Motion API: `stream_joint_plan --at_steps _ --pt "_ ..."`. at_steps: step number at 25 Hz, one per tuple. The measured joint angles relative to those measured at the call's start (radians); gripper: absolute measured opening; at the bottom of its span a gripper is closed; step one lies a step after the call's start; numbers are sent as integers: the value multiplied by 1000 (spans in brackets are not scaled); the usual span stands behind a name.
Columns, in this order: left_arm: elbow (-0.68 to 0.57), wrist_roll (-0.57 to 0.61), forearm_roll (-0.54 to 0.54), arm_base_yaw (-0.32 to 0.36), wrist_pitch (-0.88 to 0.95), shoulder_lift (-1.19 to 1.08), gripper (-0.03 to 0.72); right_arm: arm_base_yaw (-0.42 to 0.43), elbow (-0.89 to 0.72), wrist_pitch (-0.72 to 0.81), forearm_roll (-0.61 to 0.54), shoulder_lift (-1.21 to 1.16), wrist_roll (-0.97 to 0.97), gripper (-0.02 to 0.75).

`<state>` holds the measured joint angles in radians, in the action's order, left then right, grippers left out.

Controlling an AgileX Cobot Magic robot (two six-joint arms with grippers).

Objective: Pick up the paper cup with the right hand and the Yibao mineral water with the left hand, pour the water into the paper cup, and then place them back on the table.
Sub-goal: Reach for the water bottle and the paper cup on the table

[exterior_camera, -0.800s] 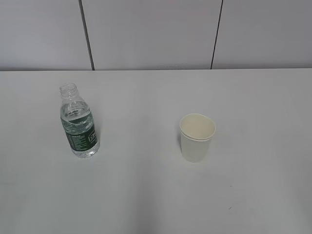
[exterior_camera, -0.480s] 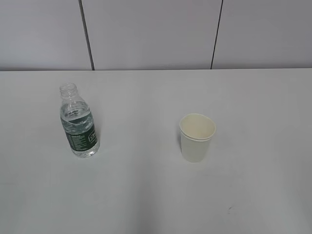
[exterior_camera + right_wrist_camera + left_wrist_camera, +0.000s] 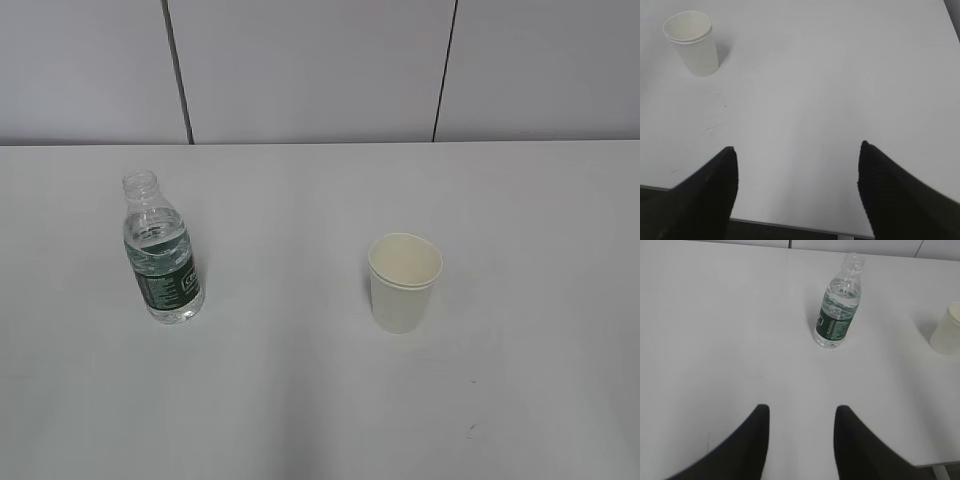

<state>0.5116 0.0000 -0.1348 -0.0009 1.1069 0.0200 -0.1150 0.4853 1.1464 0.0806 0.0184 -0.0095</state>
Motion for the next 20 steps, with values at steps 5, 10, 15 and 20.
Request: stream_joint_plan --at_steps 5,10,15,20 --pt "0 0 0 0 0 0 279 0 0 0 0 0 0 585" --pt "0 0 0 0 0 0 279 0 0 0 0 0 0 585" --pt "0 0 0 0 0 0 281 0 0 0 0 0 0 585" --pt "0 0 0 0 0 0 470 0 0 0 0 0 0 586"
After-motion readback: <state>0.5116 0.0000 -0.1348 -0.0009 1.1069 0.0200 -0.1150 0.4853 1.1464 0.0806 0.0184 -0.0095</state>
